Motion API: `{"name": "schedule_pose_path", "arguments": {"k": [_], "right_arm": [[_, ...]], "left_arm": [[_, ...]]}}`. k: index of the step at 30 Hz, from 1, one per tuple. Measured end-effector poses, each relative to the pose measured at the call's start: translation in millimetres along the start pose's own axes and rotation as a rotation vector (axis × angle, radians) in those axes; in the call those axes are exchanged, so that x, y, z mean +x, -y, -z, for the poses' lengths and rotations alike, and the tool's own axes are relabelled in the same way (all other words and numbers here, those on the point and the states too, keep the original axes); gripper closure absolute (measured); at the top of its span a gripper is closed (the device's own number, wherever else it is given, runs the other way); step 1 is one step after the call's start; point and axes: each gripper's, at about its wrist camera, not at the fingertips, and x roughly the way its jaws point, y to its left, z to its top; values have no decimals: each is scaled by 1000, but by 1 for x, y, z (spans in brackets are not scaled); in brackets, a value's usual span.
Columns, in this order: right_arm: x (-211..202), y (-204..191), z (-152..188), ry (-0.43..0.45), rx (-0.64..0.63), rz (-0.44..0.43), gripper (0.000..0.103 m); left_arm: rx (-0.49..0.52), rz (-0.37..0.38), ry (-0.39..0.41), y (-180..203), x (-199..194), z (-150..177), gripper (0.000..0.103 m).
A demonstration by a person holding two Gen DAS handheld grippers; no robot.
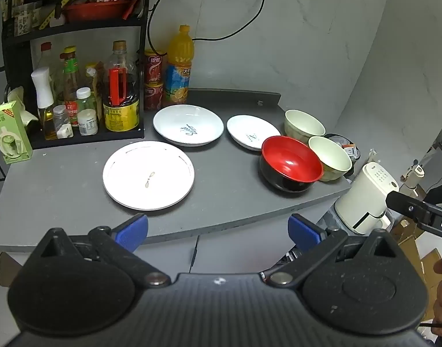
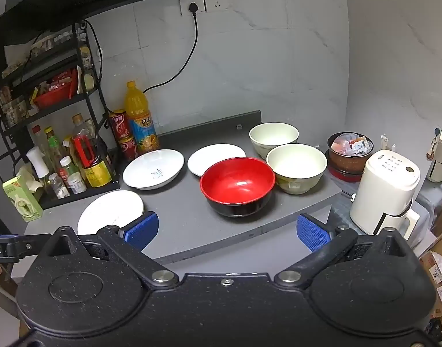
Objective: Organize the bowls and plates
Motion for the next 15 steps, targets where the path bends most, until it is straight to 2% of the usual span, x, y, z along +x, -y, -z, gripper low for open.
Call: {"name": "schedule_pose_path", "arguments": {"k": [5, 15], "right_arm": [[1, 4, -6, -3, 17, -8, 0], [2, 4, -2, 17, 12, 1, 0]], "left_arm": [[21, -5, 30, 3, -3, 3, 1], [27, 2, 33, 8, -1, 1, 1]]}}
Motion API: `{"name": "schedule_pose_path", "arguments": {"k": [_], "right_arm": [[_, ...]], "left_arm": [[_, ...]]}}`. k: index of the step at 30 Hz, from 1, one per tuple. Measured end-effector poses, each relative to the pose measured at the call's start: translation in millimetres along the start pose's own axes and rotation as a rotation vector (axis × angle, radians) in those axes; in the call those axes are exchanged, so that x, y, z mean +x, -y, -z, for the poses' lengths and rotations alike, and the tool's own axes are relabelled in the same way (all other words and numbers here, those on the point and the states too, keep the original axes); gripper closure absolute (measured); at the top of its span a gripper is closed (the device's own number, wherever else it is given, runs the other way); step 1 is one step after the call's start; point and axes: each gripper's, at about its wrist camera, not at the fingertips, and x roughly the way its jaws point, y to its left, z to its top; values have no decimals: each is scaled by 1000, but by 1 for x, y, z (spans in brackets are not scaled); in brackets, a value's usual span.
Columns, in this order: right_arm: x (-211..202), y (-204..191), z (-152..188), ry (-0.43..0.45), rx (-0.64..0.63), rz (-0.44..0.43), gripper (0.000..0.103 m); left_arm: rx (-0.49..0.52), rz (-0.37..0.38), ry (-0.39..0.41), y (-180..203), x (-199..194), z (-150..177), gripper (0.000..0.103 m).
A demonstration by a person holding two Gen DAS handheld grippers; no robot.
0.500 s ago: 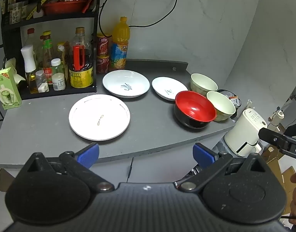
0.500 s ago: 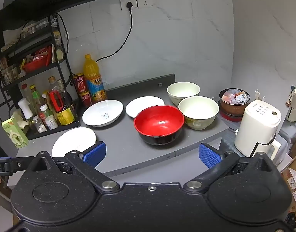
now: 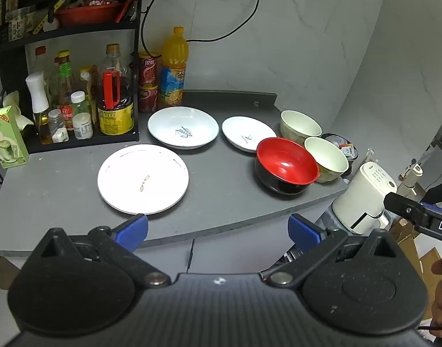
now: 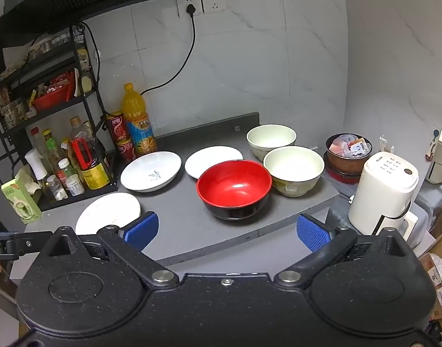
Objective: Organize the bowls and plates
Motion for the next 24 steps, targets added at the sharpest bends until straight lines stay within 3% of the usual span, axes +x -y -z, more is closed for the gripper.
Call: {"name": "schedule_pose_path", "arguments": {"k": [24], "right_arm": [[15, -11, -2, -35, -48, -32, 0]], "left_arm": [[-42, -28, -20, -6, 2, -3, 1]]}}
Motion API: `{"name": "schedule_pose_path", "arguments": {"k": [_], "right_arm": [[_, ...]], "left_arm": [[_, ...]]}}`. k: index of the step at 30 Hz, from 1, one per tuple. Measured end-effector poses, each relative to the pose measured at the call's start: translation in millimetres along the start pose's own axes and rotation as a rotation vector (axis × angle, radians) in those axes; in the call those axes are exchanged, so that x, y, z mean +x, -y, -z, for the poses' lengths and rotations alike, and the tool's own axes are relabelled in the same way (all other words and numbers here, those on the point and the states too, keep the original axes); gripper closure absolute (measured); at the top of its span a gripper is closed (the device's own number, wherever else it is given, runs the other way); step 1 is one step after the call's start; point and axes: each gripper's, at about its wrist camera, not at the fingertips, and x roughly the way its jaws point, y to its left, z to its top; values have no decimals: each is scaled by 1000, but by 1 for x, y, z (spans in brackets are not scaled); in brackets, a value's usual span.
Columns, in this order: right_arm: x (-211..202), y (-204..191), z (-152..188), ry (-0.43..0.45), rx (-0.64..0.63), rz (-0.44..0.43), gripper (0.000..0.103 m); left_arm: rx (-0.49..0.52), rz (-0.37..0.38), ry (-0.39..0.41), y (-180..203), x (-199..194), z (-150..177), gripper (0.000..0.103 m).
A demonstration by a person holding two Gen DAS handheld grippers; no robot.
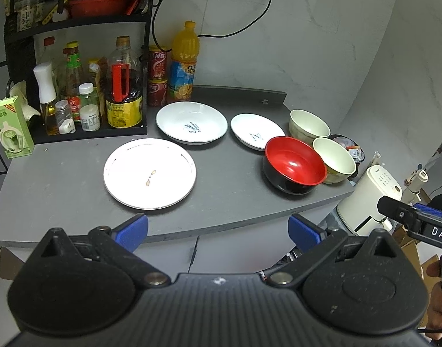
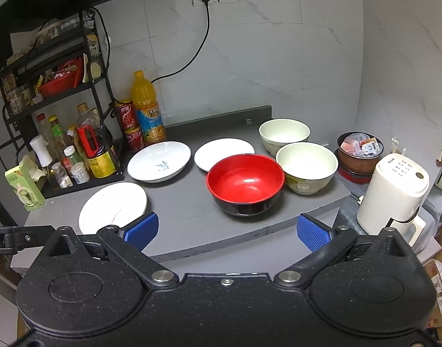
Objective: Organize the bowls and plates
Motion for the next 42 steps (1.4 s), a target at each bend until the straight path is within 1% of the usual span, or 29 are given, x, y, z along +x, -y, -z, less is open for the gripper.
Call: {"name": "schedule_pose_path", "arguments": {"k": [16, 24, 35, 42], "right_arm": [[6, -3, -2, -7, -1, -14, 0], [7, -1, -4, -21, 28, -33, 0], [4, 0, -7, -14, 25, -29, 0], [6, 7, -10, -17, 32, -24, 0]], "left_arm": [[-21, -14, -6, -7, 2, -3, 1], [-18, -15, -5, -7, 1, -6, 1], [-24, -16, -8, -4, 2, -10, 1], [-19, -8, -16, 2, 4, -13, 1]]}}
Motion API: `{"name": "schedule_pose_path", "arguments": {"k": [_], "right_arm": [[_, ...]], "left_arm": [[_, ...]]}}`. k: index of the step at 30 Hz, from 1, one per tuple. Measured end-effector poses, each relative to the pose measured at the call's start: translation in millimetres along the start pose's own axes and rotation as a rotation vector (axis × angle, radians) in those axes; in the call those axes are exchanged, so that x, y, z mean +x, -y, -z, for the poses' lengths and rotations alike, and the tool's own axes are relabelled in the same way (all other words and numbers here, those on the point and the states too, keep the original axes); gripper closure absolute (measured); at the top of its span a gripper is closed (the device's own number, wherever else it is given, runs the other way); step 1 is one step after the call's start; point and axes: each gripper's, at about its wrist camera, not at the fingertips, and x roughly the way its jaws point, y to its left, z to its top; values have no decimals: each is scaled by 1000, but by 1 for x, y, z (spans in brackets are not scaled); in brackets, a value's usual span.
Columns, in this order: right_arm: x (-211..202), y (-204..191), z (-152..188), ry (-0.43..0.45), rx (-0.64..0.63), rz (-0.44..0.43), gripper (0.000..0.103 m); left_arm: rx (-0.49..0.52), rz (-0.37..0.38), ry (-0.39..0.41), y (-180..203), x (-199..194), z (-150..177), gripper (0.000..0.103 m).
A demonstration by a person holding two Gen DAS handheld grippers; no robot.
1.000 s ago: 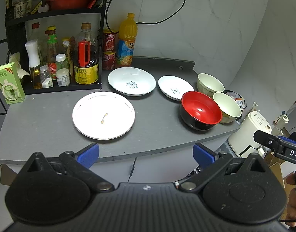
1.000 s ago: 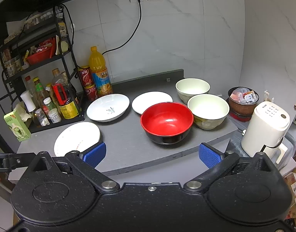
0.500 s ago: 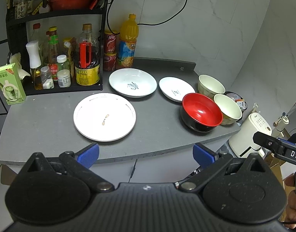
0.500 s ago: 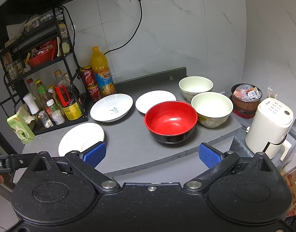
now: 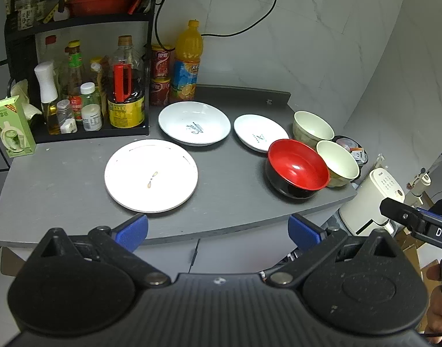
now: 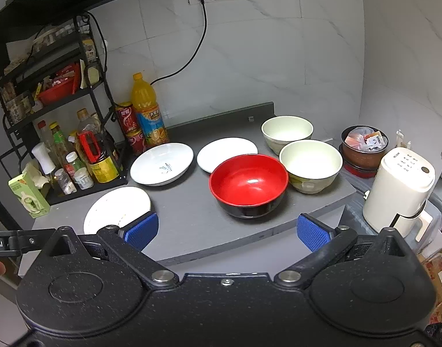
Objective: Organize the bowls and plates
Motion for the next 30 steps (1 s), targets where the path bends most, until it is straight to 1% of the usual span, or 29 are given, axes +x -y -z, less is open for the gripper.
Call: {"name": "schedule_pose_path", "arguments": {"k": [3, 7, 11, 15, 19, 23, 26, 30], "right_arm": [[3, 6, -3, 0, 3, 1, 0], [12, 13, -9, -7, 11, 4, 0], [25, 16, -14, -5, 13, 6, 0], [38, 20, -21, -8, 17, 22, 0], [57, 25, -27, -21, 15, 45, 0], [73, 32, -34, -34, 53, 69, 0], [85, 34, -40, -30, 53, 92, 0], [101, 37, -48, -30, 66, 102, 0]], "left_arm": [[-11, 5, -11, 3, 6, -4, 1], [-6, 1, -25, 9, 15, -11, 1], [2, 15, -37, 13, 30, -21, 1], [9, 15, -54, 15, 51, -36, 1], [12, 38, -60, 17, 70, -51, 1], [31, 50, -68, 18, 90, -67, 1], [32, 54, -74, 18, 107, -79, 1], [61, 86, -75, 23, 128, -96, 1]]}}
